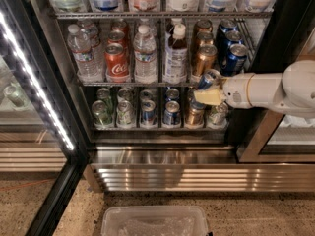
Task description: Pick redbull can from bottom shelf of fridge
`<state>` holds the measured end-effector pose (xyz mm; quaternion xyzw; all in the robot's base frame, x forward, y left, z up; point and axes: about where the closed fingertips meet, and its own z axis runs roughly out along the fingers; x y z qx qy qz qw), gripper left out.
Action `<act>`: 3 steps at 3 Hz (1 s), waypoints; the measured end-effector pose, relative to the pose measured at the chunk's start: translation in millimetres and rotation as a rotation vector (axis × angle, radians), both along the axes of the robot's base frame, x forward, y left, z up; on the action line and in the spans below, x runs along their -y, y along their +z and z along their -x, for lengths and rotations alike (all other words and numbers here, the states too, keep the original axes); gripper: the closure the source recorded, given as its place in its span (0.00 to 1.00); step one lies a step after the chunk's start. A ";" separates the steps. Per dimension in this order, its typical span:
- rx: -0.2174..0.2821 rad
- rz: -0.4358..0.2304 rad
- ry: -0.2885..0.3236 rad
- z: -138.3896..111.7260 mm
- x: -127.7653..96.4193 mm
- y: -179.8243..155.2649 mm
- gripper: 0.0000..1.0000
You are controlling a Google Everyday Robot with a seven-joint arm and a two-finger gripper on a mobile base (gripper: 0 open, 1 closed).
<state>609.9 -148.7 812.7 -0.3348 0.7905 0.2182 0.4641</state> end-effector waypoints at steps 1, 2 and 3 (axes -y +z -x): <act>0.028 -0.006 0.046 -4.4 -1.9 33.2 1.00; 0.028 -0.006 0.046 -4.4 -1.9 33.2 1.00; -0.014 -0.061 0.133 4.0 -28.3 38.6 1.00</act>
Offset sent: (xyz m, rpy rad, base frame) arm 0.0051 0.0025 0.0308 0.0051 -0.0253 0.0444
